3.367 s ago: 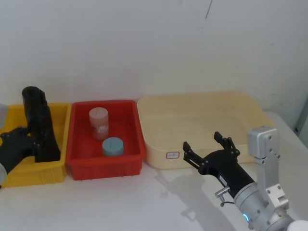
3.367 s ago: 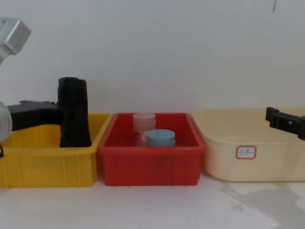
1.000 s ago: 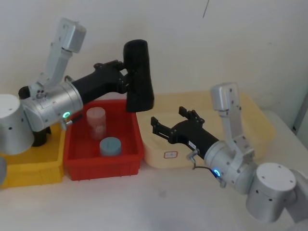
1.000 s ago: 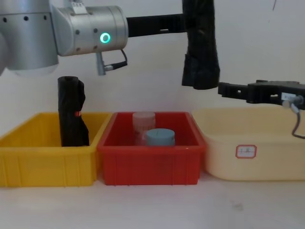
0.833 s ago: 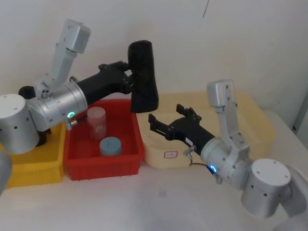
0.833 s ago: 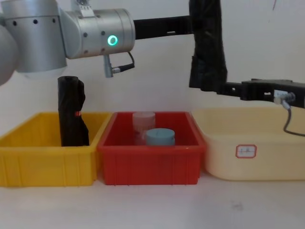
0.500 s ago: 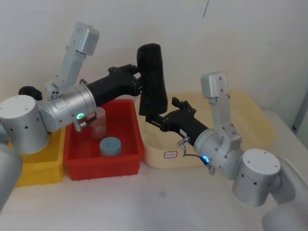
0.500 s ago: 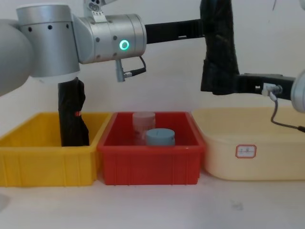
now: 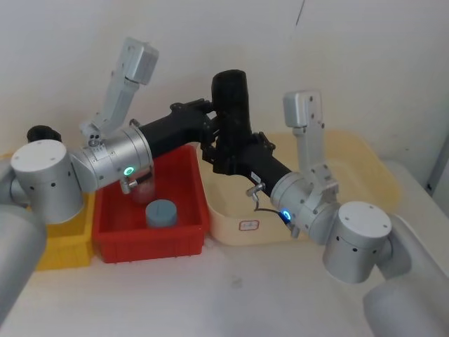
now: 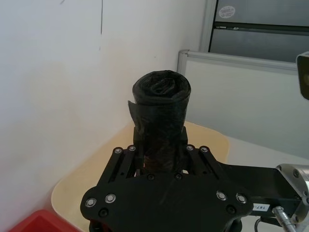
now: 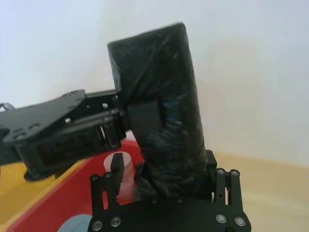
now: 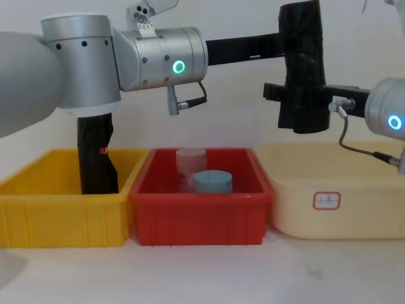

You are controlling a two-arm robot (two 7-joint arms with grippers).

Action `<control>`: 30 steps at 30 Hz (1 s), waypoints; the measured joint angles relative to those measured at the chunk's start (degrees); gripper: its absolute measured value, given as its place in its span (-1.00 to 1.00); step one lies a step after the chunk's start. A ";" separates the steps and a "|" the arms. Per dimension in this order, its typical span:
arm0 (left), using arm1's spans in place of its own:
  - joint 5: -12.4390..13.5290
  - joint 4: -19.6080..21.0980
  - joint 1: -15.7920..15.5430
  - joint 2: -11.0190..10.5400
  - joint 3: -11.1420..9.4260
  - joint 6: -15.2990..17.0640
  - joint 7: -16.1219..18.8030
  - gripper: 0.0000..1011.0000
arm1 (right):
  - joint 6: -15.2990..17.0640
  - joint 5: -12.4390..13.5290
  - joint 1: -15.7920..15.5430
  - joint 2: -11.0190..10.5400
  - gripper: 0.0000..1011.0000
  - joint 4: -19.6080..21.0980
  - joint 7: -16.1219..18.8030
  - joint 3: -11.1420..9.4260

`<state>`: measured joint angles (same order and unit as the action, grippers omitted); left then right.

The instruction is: Pick up the garbage bag with the one hand and transfer it to the other hand.

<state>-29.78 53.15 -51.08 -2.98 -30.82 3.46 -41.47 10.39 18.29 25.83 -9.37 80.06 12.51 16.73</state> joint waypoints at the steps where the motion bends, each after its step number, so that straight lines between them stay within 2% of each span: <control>1: -0.03 -0.16 -0.06 0.05 -0.04 -0.03 -0.04 -0.28 | -0.12 0.00 0.25 0.19 0.94 -0.29 0.04 -0.02; 9: -0.21 -1.26 -0.52 0.49 -0.36 -0.26 -0.31 -0.28 | -0.54 0.00 1.14 0.91 0.61 -1.37 0.16 -0.06; 16: -0.29 -1.72 -0.73 0.67 -0.49 -0.37 -0.41 -0.28 | -0.68 0.00 1.61 1.26 0.16 -1.87 0.20 -0.06; 19: -0.31 -1.88 -0.80 0.75 -0.55 -0.38 -0.47 -0.20 | -0.76 0.01 1.73 1.35 0.07 -2.01 0.22 -0.06; 23: -0.32 -2.02 -0.85 0.81 -0.59 -0.39 -0.51 0.09 | -0.77 0.01 1.73 1.36 0.00 -2.00 0.25 -0.07; 27: -0.34 -2.10 -0.87 0.83 -0.62 -0.40 -0.52 0.27 | -0.62 0.09 1.56 1.36 0.00 -1.81 0.20 -0.25; 30: -0.48 -1.69 -0.73 0.65 -0.61 -0.39 -0.47 0.47 | -0.49 0.10 1.41 1.36 -0.01 -1.72 0.05 -0.38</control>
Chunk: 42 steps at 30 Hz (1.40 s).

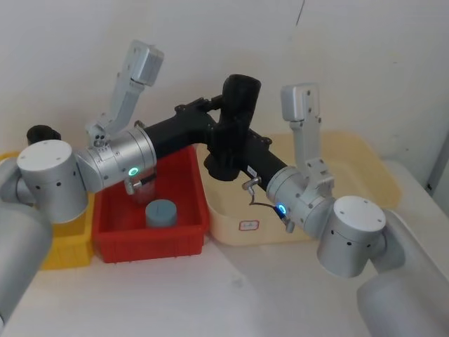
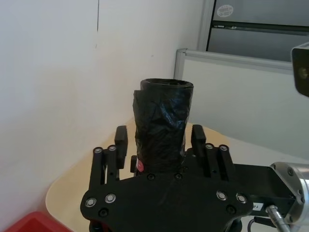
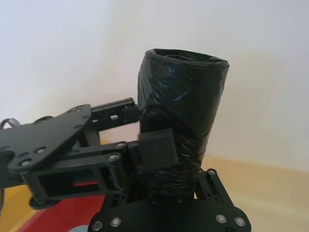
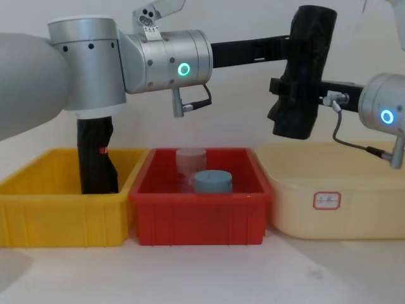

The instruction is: Pick up the garbage bag with the one hand and transfer it to the other hand.

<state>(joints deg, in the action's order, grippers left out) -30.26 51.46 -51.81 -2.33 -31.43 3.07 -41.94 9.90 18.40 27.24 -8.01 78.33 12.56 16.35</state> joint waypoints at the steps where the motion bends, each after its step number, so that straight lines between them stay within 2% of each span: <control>1: -0.07 0.20 0.11 -0.07 0.02 0.04 0.04 0.58 | 0.07 0.00 -0.04 -0.01 -0.01 0.03 -0.18 -0.11; 2: -0.07 0.20 0.11 -0.07 0.02 0.04 0.04 0.58 | 0.07 0.00 -0.04 -0.01 -0.01 0.03 -0.18 -0.11; 5: -0.40 1.93 0.99 -0.77 0.31 0.47 0.46 0.79 | 0.10 -0.21 -0.09 -0.07 -0.01 0.00 -0.51 -0.32; 10: -1.01 4.83 2.47 -2.11 0.93 1.24 1.34 0.98 | 0.08 -0.73 -0.08 -0.27 -0.01 -0.52 -0.92 -0.57; 20: -2.64 13.55 7.21 -5.98 3.14 3.10 4.00 0.98 | -0.11 -2.00 1.20 -0.33 -0.01 -3.31 -2.42 -1.46; 29: -3.76 21.44 12.40 -9.88 5.91 4.83 8.51 0.98 | 0.09 -3.68 3.40 -0.52 -0.01 -6.54 -4.12 -2.24; 33: -4.06 23.57 14.09 -11.11 6.93 5.59 10.46 0.98 | 0.31 -4.29 4.20 -0.73 -0.01 -7.53 -4.72 -2.60; 37: -4.37 25.82 16.10 -12.40 8.07 6.57 12.77 0.98 | 0.45 -4.75 4.73 -0.85 0.13 -8.28 -5.10 -2.82; 38: -4.49 26.59 16.85 -12.85 8.52 7.01 13.93 0.98 | 0.51 -4.92 4.92 -0.90 0.24 -8.53 -5.22 -2.88; 42: -4.80 28.09 18.74 -13.85 9.67 7.89 16.34 0.98 | 0.59 -5.24 5.31 -0.97 0.44 -9.02 -5.48 -3.04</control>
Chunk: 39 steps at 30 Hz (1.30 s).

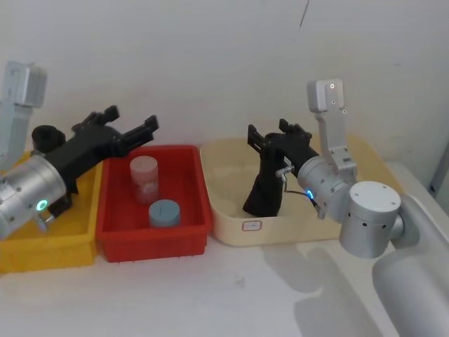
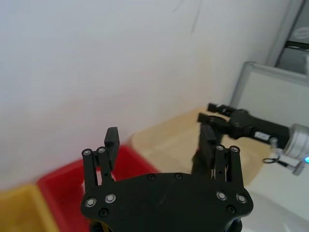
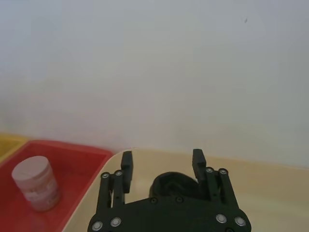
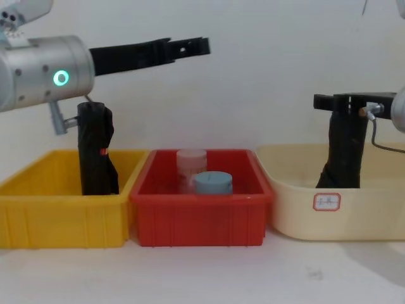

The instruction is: Pick up the garbage bag with the one hand and transfer it to the other hand.

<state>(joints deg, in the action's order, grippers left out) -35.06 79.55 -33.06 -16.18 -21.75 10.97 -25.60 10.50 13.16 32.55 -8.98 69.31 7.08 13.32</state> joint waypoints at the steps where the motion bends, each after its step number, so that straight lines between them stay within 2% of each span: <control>1: -0.11 0.36 0.57 -0.30 0.35 0.22 0.75 0.98 | 0.03 -0.11 0.13 -0.04 0.49 -0.14 -0.10 -0.06; 2: -0.19 0.54 0.86 -0.46 0.52 0.37 1.22 0.98 | 0.03 -0.11 0.13 -0.04 0.59 -0.14 -0.10 -0.06; 3: -0.24 0.70 1.12 -0.60 0.68 0.48 1.57 0.98 | 0.06 -0.19 0.24 -0.07 0.59 -0.28 -0.17 -0.13; 10: -0.64 1.89 2.97 -1.61 1.87 1.20 4.03 0.98 | 0.18 -0.49 0.60 -0.14 0.98 -0.75 -0.45 -0.29; 19: -0.87 2.59 4.11 -2.22 2.56 1.67 5.52 0.98 | 0.23 -0.64 0.73 -0.17 0.98 -0.92 -0.55 -0.42; 23: -0.92 2.75 4.35 -2.37 2.71 1.78 5.84 0.98 | 0.22 -0.60 0.29 -0.32 0.98 0.20 -0.09 -0.50; 39: -1.03 3.11 4.94 -2.70 3.07 1.99 6.64 0.98 | 0.44 1.02 -5.51 -2.95 0.98 11.28 6.22 0.91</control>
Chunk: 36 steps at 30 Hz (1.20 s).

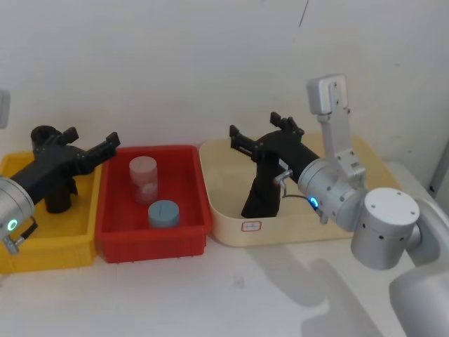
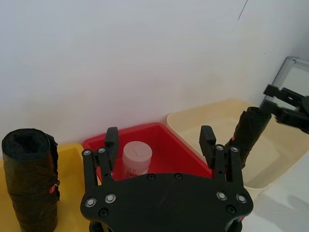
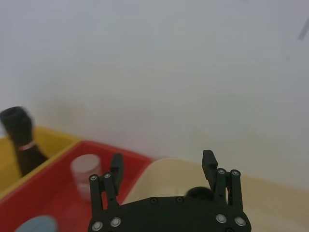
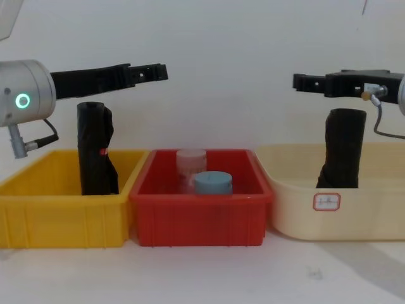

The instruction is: Pick up the garbage bag with the one hand and transfer it to the other hand.

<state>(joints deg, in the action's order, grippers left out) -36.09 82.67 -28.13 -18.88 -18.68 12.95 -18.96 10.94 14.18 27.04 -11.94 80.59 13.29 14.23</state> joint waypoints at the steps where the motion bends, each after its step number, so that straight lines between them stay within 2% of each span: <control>1: 0.00 0.02 0.01 -0.01 0.02 0.00 0.02 0.98 | 0.05 0.08 -0.37 -0.15 0.98 0.64 0.30 0.17; 8: -0.04 0.06 0.10 -0.04 0.05 0.04 0.14 0.98 | 1.22 0.69 -3.75 -1.42 0.98 6.85 2.59 1.94; 17: -0.03 0.11 0.15 -0.09 0.11 0.07 0.23 0.98 | 3.76 1.40 -5.77 -2.37 0.98 11.00 3.77 3.45; 28: -0.03 0.12 0.20 -0.11 0.13 0.07 0.28 0.98 | 6.78 2.21 -5.75 -2.73 0.98 12.22 4.79 5.13; 36: -0.02 0.12 0.21 -0.11 0.13 0.07 0.29 0.98 | 8.44 2.44 -3.93 -2.31 0.98 10.92 5.84 7.10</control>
<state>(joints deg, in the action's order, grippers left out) -36.12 82.79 -27.92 -18.99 -18.55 13.02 -18.67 19.37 16.62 23.11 -14.25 91.51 19.14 21.33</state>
